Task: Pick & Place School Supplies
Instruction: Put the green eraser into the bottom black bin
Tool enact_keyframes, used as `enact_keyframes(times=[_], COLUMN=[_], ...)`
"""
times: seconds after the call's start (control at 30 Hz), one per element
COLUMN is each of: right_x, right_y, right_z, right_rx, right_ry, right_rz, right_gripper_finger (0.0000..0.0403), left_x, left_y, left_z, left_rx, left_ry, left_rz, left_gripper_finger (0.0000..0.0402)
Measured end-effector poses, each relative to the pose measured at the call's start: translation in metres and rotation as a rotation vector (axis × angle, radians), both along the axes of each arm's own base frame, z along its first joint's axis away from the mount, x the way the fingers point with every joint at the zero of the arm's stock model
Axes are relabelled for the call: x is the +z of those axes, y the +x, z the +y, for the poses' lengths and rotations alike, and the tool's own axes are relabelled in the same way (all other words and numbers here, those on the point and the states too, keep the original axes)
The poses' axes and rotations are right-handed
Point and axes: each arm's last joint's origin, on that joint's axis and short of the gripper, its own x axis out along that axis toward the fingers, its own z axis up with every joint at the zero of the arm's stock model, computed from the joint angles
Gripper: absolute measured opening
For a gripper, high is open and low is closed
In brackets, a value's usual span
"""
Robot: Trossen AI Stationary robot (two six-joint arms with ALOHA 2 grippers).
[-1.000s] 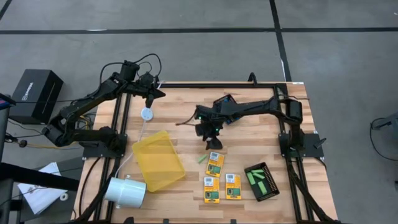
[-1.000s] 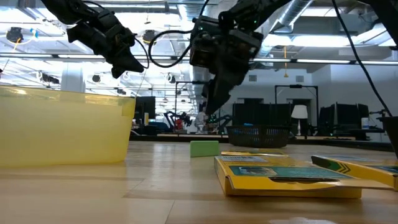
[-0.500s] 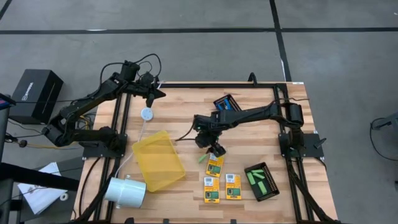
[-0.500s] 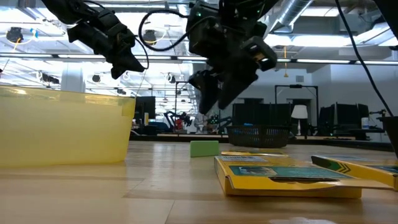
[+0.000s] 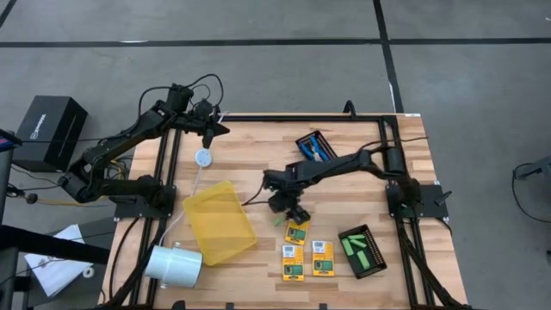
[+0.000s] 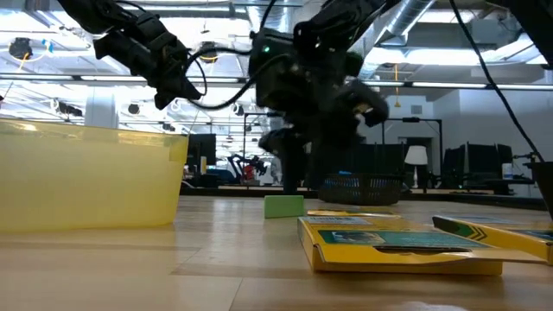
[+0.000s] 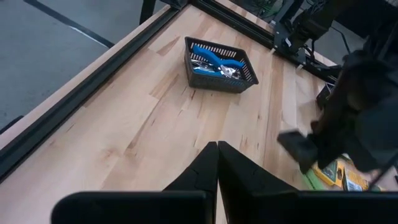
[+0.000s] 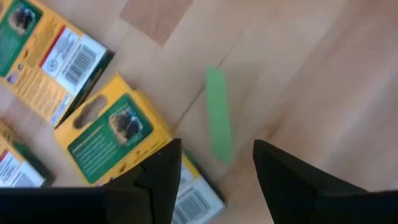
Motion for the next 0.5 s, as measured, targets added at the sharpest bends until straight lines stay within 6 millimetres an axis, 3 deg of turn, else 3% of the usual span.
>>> enact_keyframes(times=[0.5], right_x=[0.0018], right_y=[0.0081], right_z=[0.0068], right_rx=[0.024], right_ry=[0.049], right_rz=[-0.054], right_gripper_finger=[0.0171], left_x=[0.0005], left_y=[0.0005], left_z=[0.0001], left_rx=[-0.006], left_ry=[0.012], left_rz=[-0.003], left_gripper_finger=[0.0002])
